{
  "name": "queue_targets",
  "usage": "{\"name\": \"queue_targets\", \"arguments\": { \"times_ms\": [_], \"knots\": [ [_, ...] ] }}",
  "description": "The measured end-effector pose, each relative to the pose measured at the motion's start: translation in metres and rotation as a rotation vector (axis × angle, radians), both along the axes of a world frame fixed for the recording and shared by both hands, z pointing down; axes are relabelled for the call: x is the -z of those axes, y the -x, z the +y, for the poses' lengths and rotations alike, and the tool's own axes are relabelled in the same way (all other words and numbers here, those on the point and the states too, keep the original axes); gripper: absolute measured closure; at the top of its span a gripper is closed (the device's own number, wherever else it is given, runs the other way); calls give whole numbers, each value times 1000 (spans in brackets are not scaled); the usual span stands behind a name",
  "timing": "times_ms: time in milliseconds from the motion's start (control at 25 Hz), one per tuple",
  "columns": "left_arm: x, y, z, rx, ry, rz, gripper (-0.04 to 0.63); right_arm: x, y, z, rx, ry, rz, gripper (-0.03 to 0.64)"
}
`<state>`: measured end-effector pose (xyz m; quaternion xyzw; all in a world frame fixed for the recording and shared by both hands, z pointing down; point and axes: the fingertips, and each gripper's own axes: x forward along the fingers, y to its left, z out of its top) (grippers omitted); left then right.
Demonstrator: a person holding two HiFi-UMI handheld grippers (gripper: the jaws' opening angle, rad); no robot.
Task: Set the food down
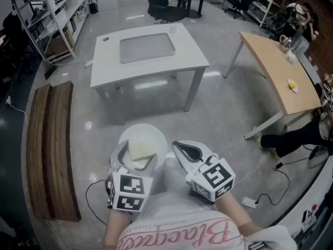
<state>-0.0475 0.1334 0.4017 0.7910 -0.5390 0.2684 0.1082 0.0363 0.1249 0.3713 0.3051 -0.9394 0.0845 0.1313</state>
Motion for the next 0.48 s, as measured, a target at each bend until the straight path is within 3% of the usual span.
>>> {"name": "queue_targets", "arguments": {
  "times_ms": [480],
  "knots": [
    [11, 0, -94, 28, -1, -22, 219, 5, 2, -94, 46, 28, -8, 615]
  ]
}}
